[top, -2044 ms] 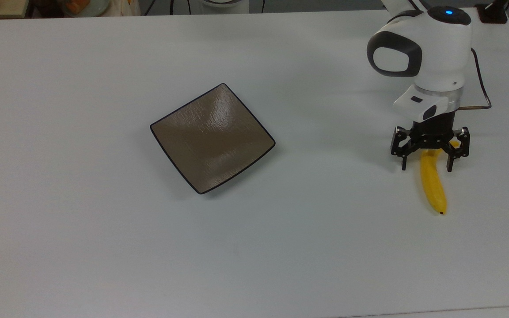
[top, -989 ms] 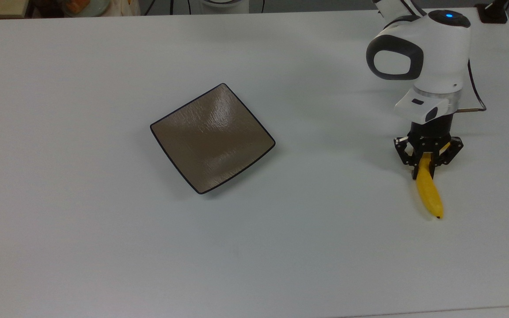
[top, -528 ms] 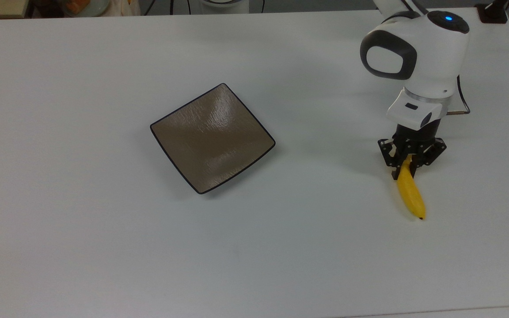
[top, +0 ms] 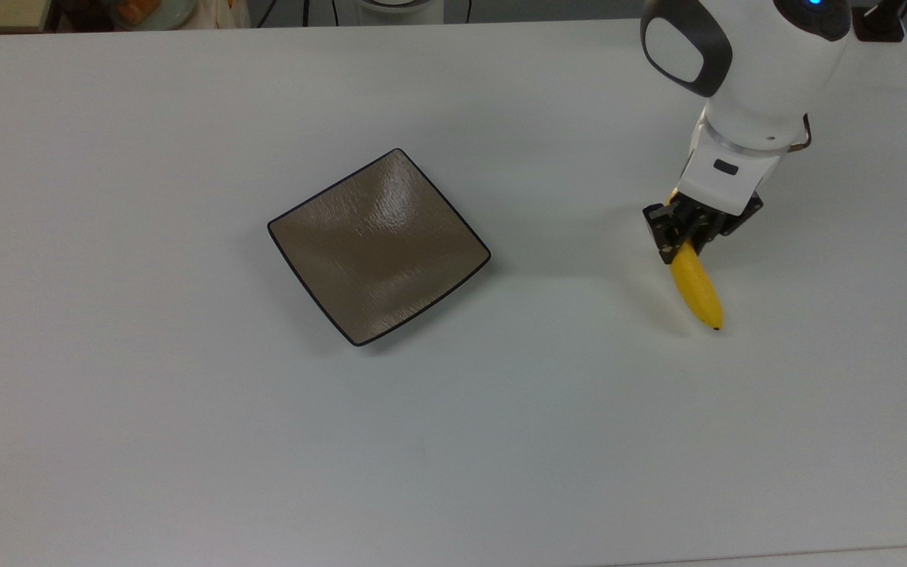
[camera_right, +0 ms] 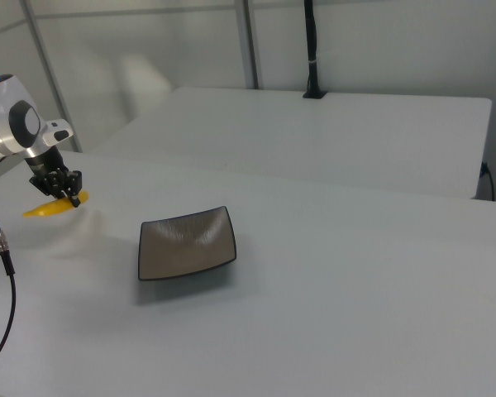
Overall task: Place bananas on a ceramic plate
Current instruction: 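Lift the held banana and carry it over the brown plate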
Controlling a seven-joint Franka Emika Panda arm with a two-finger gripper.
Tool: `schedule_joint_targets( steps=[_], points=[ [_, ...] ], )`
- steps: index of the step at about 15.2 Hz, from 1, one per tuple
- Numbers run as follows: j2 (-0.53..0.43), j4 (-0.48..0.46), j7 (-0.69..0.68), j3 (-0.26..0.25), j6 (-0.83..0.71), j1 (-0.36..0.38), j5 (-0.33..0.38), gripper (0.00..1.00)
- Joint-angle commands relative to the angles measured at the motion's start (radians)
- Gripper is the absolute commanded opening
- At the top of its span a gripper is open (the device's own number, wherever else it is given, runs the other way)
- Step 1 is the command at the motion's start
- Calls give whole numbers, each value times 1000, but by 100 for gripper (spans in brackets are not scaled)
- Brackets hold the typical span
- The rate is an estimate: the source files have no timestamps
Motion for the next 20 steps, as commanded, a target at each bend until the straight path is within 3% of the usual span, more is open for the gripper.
schedule_joint_targets(
  steps=[1,5,8,20],
  points=[
    [-43,-18,-112,-1,-95,-22,24,20],
    [-89,-29,-233,-17,-147,-65,18,20],
    [-109,-24,-316,-67,-231,-69,21,20],
    [-200,-38,-433,-165,-294,-150,49,20]
  ],
)
